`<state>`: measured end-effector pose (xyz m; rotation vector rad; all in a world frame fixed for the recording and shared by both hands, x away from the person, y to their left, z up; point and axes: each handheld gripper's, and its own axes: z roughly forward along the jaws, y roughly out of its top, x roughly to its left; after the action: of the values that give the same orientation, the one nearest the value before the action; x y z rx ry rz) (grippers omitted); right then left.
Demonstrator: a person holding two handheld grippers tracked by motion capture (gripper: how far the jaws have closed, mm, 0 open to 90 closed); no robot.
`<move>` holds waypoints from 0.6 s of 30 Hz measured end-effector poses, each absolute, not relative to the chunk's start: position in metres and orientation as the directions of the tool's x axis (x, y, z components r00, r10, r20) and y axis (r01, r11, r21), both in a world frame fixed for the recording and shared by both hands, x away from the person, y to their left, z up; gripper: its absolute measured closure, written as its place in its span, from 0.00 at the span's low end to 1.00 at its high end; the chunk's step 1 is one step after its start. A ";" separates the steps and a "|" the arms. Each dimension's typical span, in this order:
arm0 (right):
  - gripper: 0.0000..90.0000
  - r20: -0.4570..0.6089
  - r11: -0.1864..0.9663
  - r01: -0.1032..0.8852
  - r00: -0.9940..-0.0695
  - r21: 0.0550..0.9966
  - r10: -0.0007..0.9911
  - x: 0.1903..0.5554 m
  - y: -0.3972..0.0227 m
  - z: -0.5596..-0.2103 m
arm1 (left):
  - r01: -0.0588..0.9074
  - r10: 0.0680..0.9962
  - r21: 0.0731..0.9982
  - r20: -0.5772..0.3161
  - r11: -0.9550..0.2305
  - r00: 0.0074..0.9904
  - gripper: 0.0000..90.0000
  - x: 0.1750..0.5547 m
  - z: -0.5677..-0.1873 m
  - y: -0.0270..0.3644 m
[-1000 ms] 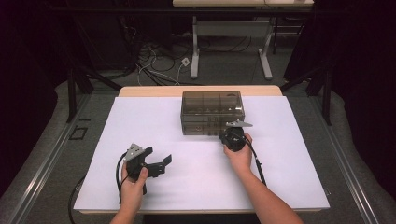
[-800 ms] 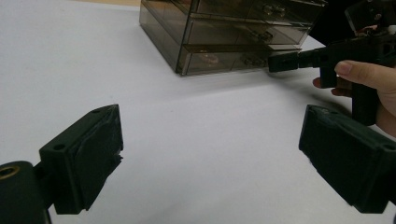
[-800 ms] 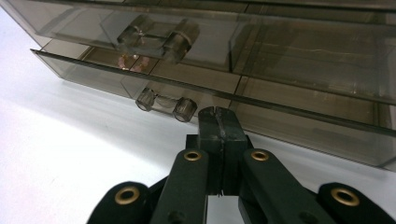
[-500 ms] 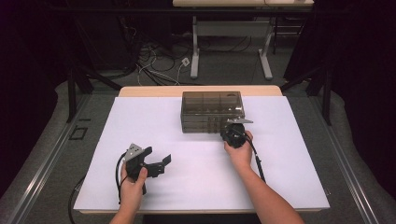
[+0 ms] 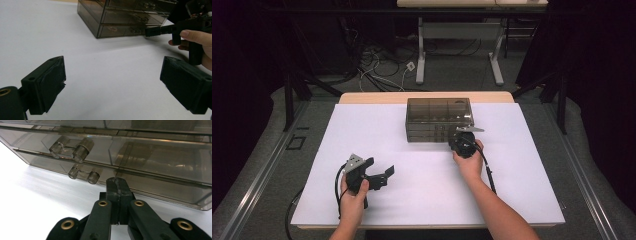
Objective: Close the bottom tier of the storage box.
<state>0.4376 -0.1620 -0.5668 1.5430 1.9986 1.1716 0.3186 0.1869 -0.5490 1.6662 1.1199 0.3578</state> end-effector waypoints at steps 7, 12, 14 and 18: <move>0.85 0.169 0.101 0.601 -0.376 0.792 0.911 0.433 -0.162 -0.563 | 0.493 0.811 0.870 -0.279 -0.013 0.514 0.07 0.318 -0.549 0.189; 0.73 0.163 0.115 0.594 -0.393 0.796 0.905 0.430 -0.161 -0.559 | 0.496 0.811 0.869 -0.281 -0.013 0.514 0.07 0.319 -0.549 0.188; 0.68 0.169 0.114 0.593 -0.401 0.797 0.900 0.429 -0.162 -0.557 | 0.495 0.810 0.869 -0.281 -0.013 0.514 0.07 0.319 -0.549 0.188; 0.58 0.174 0.119 0.585 -0.420 0.802 0.891 0.427 -0.162 -0.554 | 0.493 0.810 0.870 -0.278 -0.015 0.517 0.07 0.319 -0.549 0.187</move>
<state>0.4270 -0.1622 -0.5541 1.4360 2.0540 1.2075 0.3189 0.1873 -0.5487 1.6669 1.1198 0.3629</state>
